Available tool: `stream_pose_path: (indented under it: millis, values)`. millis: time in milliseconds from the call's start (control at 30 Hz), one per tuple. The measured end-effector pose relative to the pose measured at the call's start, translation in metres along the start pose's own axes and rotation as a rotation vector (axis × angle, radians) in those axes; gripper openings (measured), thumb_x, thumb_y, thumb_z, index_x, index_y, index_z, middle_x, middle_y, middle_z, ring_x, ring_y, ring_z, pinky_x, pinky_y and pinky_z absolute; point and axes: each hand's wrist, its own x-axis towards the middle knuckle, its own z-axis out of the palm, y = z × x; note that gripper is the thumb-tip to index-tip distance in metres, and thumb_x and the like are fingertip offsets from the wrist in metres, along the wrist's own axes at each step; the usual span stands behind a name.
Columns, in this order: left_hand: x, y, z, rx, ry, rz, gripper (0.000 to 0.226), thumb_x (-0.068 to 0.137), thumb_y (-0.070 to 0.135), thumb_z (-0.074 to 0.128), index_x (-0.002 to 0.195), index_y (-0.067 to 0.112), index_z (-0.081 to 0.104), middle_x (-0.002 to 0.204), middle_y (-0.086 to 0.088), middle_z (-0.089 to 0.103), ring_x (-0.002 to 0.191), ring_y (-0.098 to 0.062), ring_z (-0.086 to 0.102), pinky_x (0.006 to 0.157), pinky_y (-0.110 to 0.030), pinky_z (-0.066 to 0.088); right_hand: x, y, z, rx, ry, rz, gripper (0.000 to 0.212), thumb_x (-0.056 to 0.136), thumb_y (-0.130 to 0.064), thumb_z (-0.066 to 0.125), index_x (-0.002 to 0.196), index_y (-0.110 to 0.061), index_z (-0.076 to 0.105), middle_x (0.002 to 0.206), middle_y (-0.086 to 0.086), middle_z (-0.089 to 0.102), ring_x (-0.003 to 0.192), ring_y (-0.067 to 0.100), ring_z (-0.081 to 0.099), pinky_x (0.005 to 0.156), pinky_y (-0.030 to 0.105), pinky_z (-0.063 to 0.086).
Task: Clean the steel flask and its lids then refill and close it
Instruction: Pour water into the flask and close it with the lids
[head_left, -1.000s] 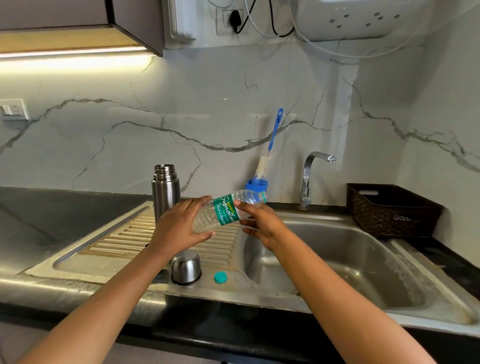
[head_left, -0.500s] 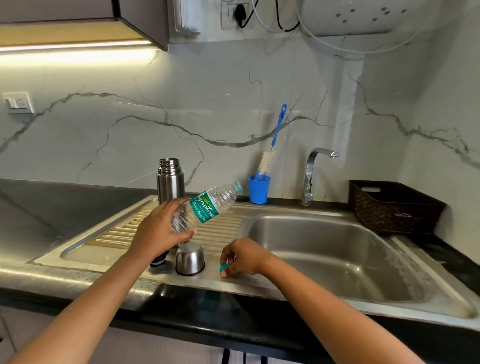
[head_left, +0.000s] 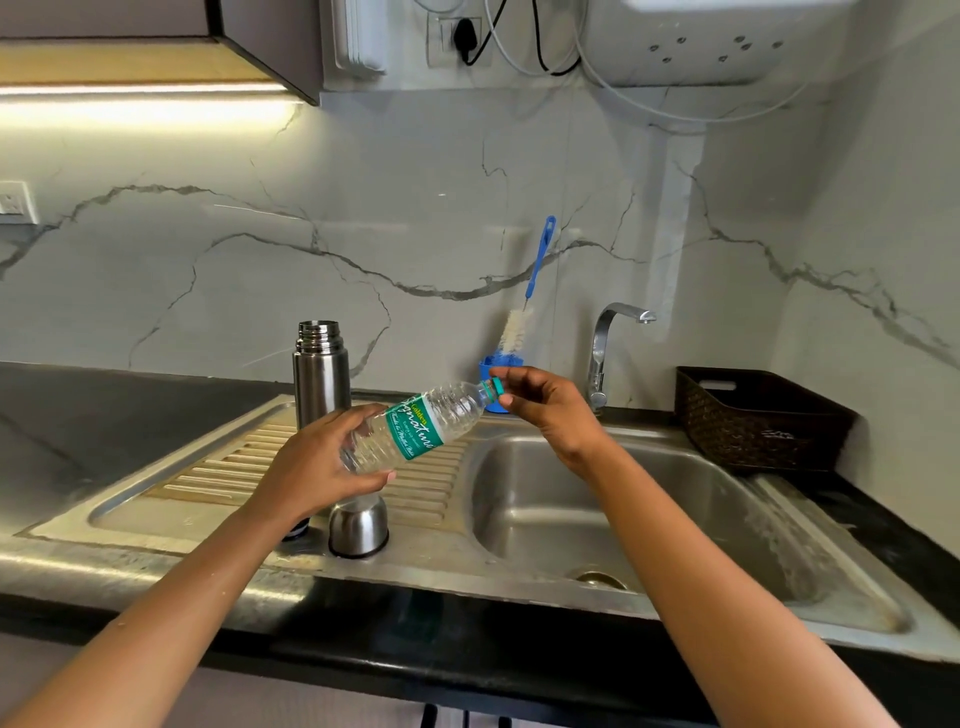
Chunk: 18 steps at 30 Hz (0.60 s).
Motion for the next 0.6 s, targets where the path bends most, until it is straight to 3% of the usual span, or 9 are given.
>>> stream_pose_path:
  millis: [167,367,467,533,600]
  values:
    - [-0.001,0.002,0.002,-0.052,-0.037,-0.016,0.099,0.050,0.072,0.063,0.135,0.023,0.049,0.110,0.005,0.063,0.090,-0.012,0.062,0.077,-0.028,0.051,0.003,0.001,-0.008,-0.087,-0.097,-0.032,0.037,0.086,0.006,0.060,0.114,-0.018,0.063,0.108,0.002,0.066,0.103,0.011,0.060,0.099,0.025,0.047]
    - [0.005,0.004,0.001,-0.100,-0.080,-0.020,0.100,0.050,0.069,0.072,0.135,0.019,0.050,0.111,0.004,0.064,0.095,-0.011,0.061,0.085,-0.033,0.052,0.006,0.000,-0.020,-0.257,-0.113,-0.056,0.028,0.085,-0.010,0.066,0.112,-0.019,0.066,0.108,0.000,0.068,0.105,0.015,0.063,0.098,0.030,0.048]
    - [0.004,0.005,0.000,-0.066,-0.065,0.017,0.099,0.050,0.071,0.069,0.134,0.021,0.051,0.108,0.007,0.064,0.091,-0.011,0.062,0.082,-0.034,0.053,0.007,-0.001,-0.020,-0.594,-0.107,-0.087,0.024,0.091,-0.029,0.059,0.106,-0.012,0.066,0.094,-0.001,0.066,0.089,0.015,0.061,0.082,0.025,0.049]
    - [0.003,0.009,0.002,-0.029,-0.023,0.046,0.096,0.052,0.068,0.069,0.134,0.023,0.050,0.105,0.007,0.063,0.087,-0.011,0.061,0.078,-0.033,0.053,0.007,-0.002,-0.015,-0.833,-0.119,-0.172,0.029,0.098,-0.034,0.046,0.097,-0.009,0.059,0.087,0.003,0.058,0.079,0.016,0.051,0.067,0.026,0.040]
    - [0.000,0.016,0.007,0.004,0.038,0.058,0.089,0.057,0.053,0.082,0.134,0.023,0.050,0.106,0.005,0.063,0.086,-0.012,0.059,0.076,-0.029,0.050,0.005,-0.002,-0.010,-0.976,-0.085,-0.241,0.034,0.101,-0.035,0.032,0.084,-0.012,0.050,0.081,0.003,0.050,0.074,0.018,0.045,0.065,0.030,0.032]
